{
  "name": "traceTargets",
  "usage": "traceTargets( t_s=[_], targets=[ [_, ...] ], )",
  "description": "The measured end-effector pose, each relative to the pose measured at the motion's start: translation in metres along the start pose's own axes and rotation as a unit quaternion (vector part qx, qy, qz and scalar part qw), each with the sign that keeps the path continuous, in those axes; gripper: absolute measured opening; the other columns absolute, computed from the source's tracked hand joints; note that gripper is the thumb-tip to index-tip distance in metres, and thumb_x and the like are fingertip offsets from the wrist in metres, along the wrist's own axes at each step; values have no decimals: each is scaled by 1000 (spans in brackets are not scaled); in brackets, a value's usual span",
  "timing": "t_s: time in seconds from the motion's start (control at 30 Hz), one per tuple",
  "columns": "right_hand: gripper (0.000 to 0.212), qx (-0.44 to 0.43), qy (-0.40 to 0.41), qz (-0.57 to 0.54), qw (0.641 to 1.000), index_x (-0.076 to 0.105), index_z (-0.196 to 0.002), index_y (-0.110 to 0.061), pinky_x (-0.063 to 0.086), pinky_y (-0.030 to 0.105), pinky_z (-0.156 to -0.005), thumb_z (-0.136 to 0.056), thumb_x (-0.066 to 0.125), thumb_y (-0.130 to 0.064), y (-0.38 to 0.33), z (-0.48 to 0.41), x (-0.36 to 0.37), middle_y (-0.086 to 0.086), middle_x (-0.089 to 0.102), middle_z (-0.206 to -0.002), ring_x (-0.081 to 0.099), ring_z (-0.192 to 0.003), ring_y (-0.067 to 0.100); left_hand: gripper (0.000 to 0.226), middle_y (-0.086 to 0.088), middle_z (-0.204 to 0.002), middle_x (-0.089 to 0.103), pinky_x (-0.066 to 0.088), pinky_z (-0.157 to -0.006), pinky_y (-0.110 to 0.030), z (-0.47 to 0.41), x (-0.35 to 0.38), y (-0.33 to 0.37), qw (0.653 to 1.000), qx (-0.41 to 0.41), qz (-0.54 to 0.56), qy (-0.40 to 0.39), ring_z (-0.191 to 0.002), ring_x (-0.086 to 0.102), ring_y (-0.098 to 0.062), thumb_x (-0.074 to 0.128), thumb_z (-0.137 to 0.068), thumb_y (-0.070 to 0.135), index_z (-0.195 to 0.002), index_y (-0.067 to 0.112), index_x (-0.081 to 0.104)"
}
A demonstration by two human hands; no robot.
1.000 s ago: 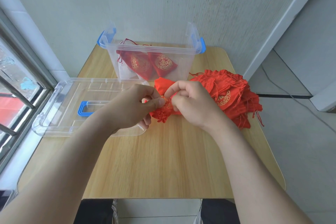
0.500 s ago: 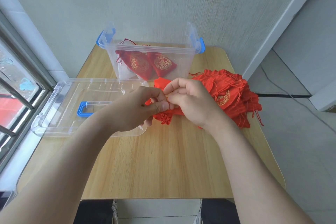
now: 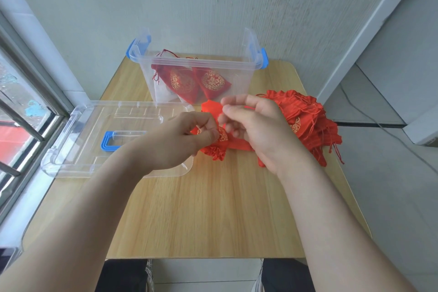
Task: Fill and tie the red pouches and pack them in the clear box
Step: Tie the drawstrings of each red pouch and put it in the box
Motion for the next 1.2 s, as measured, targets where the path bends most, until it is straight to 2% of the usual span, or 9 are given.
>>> traceTargets(
  t_s=[0.1,0.3,0.43,0.5,0.67,0.8,1.0,1.1,1.2],
  targets=[
    [20,2,37,-39,999,67,-117,-20,53,33,-78,-101,66,-8,2,-1,-12,4,82,-103,77,-87,19,26,18,-67,58,41,-62,-11,0,-2,-1,1000,3,17,9,-63,51,-4,57,-108,28,-87,14,64],
    [14,-33,20,158,987,76,-94,-24,62,37,-82,-90,79,-11,0,3,-4,0,80,-89,77,-84,16,22,17,-75,63,44,-64,-9,1,-7,2,999,8,29,24,-64,58,3,58,-108,25,-92,13,67],
    [14,-32,27,172,984,76,-90,-24,64,50,-87,-83,79,-13,-1,3,-6,0,80,-87,78,-85,21,22,19,-75,59,43,-64,-12,0,-10,1,999,14,19,36,-66,54,1,57,-108,28,-90,19,65],
    [16,-31,6,165,986,76,-92,-23,65,45,-86,-84,80,-9,-1,3,-3,2,80,-88,78,-88,24,22,20,-74,59,43,-65,-12,0,-10,0,999,11,21,34,-66,55,1,56,-109,28,-90,18,65],
    [17,-54,-29,180,982,75,-94,-23,58,24,-74,-88,83,-8,-6,6,4,0,80,-90,78,-82,13,23,16,-76,62,45,-65,-10,1,-11,0,999,7,37,32,-65,58,3,57,-109,25,-91,15,67],
    [19,-72,-20,198,977,74,-91,-23,65,33,-80,-89,83,-7,-9,5,3,2,80,-85,79,-80,19,23,9,-87,65,41,-66,-13,1,-12,-4,999,-7,23,36,-67,56,3,58,-108,33,-91,22,70],
    [20,-96,-4,236,967,76,-89,-28,63,29,-75,-89,84,-10,-11,4,3,-4,79,-83,77,-76,13,26,10,-80,64,43,-66,-12,0,-14,-9,997,-31,48,57,-64,54,4,60,-107,34,-89,20,72],
    [19,-101,-18,248,963,78,-92,-24,65,31,-78,-88,84,-7,-12,4,6,-6,80,-82,77,-76,10,27,1,-84,66,43,-67,-14,0,-15,-10,996,-31,48,63,-65,54,3,60,-106,34,-87,19,73],
    [22,-109,-18,259,959,78,-92,-23,65,33,-78,-86,85,-3,-13,4,8,-6,80,-81,77,-75,9,27,4,-79,65,42,-63,-10,0,-15,-7,996,-26,56,66,-62,53,3,61,-106,32,-87,18,73]
  ],
)
Point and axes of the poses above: each hand's wrist, its own z-axis away from the middle knuckle, its own x-axis out of the palm, y = z × x, the point moved 10 cm from there along -z, towards the middle knuckle
